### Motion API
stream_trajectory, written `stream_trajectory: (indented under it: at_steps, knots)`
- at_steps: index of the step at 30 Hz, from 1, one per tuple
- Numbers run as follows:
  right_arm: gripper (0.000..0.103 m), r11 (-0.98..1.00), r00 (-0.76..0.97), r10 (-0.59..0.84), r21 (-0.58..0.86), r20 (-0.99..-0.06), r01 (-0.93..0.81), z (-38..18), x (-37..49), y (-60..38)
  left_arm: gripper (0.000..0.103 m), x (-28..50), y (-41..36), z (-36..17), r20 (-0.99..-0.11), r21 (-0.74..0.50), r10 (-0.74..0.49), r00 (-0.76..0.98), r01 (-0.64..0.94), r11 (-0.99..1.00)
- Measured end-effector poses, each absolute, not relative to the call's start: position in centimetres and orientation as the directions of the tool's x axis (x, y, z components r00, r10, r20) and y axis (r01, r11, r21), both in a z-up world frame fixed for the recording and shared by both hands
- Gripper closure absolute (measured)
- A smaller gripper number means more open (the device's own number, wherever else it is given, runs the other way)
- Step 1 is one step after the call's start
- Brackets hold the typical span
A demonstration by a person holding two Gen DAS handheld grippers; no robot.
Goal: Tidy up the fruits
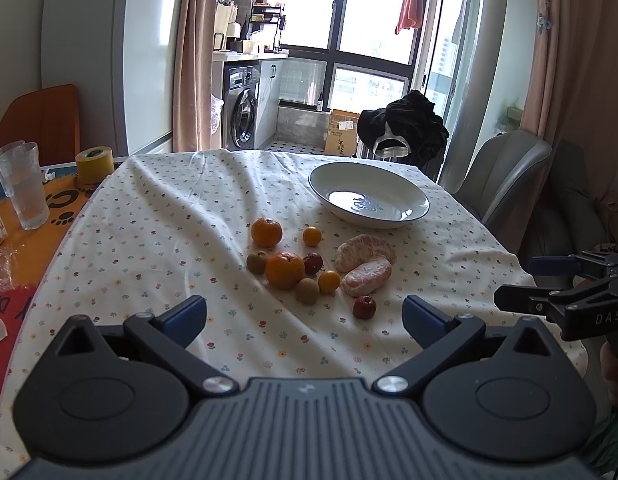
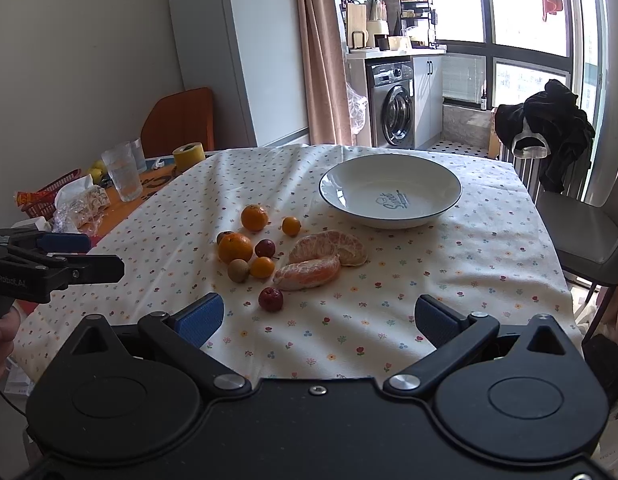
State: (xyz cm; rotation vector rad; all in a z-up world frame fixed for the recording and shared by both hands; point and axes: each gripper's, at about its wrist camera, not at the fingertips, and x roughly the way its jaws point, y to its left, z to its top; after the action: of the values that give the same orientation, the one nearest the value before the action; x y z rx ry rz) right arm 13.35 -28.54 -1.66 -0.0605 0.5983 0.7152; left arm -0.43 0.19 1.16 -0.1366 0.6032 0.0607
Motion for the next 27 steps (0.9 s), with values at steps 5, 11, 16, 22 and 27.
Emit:
stream_trajectory:
  at_steps: [5, 11, 16, 22, 27]
  knots:
    - [0.000, 0.762, 0.602, 0.597, 0.140, -0.531, -0.633, -1.6, 13.3, -28.6, 0.000, -0.4, 0.2, 1.3, -0.568, -0.110, 0.019, 0.823, -0.098, 0.989]
    - [0.000, 0.766, 0.607, 0.594, 0.139, -0.529, -0.628, -1.7, 13.3, -28.5, 0.000, -0.4, 0.2, 1.2, -0.567, -0.109, 0.019, 0.823, -0.098, 0.989]
    - [0.000, 0.759, 0.605, 0.603, 0.141, -0.520, -0.635, -1.8, 13.3, -28.5, 0.000, -0.4, 0.5, 1.4, -0.562, -0.111, 0.017, 0.827, -0.096, 0.989]
    - [0.000, 0.741, 0.599, 0.619, 0.127, -0.508, -0.659, -2.2, 13.2, -28.0, 0.000, -0.1, 0.7, 1.0, -0.554, -0.119, 0.017, 0.832, -0.100, 0.988]
    - [0.000, 0.754, 0.625, 0.615, 0.128, -0.481, -0.644, -2.9, 13.8, -28.2, 0.000, 0.6, 0.8, 0.0, -0.562, -0.112, 0.023, 0.827, -0.103, 0.988]
